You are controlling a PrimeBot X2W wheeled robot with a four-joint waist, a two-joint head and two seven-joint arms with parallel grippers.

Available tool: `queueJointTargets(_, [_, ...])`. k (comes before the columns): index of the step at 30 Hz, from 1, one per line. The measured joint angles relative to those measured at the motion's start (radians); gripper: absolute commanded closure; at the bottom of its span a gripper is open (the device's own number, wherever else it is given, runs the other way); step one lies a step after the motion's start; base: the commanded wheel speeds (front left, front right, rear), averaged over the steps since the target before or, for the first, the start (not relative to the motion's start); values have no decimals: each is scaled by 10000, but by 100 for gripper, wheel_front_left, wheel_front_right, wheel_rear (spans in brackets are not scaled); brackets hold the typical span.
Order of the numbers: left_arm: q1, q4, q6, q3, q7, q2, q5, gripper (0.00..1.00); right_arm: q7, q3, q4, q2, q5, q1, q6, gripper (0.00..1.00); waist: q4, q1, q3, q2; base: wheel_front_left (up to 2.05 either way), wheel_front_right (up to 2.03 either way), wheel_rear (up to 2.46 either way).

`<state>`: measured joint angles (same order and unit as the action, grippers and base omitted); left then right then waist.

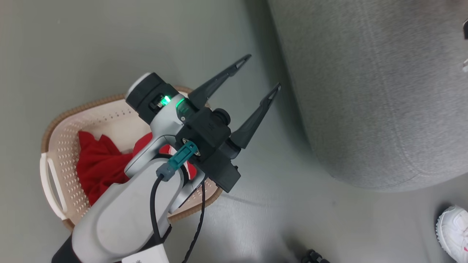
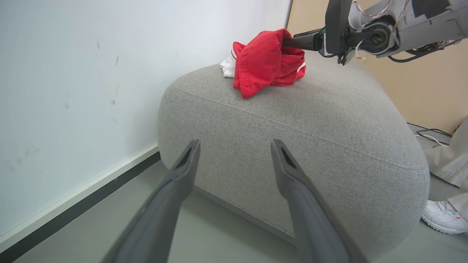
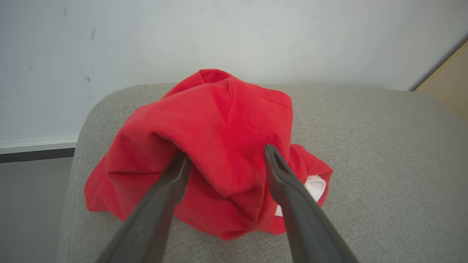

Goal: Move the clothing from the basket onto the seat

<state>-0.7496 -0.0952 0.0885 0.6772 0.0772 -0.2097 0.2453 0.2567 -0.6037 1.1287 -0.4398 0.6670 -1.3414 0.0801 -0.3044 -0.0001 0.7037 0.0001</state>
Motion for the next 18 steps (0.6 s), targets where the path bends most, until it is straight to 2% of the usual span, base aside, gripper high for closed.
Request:
queueJointTargets(7, [292,-606,8,-12,456,182,217,0,0,-207,-188,113,-353,333,155,0,-144,0,-725,-2,0,0,0])
queueJointTargets(18, [838,-1829,-107,-652,1200,261,855,0,0,-489,-364,341,-683,811,316,0,-136,-1,-2212,-2,0,0,0])
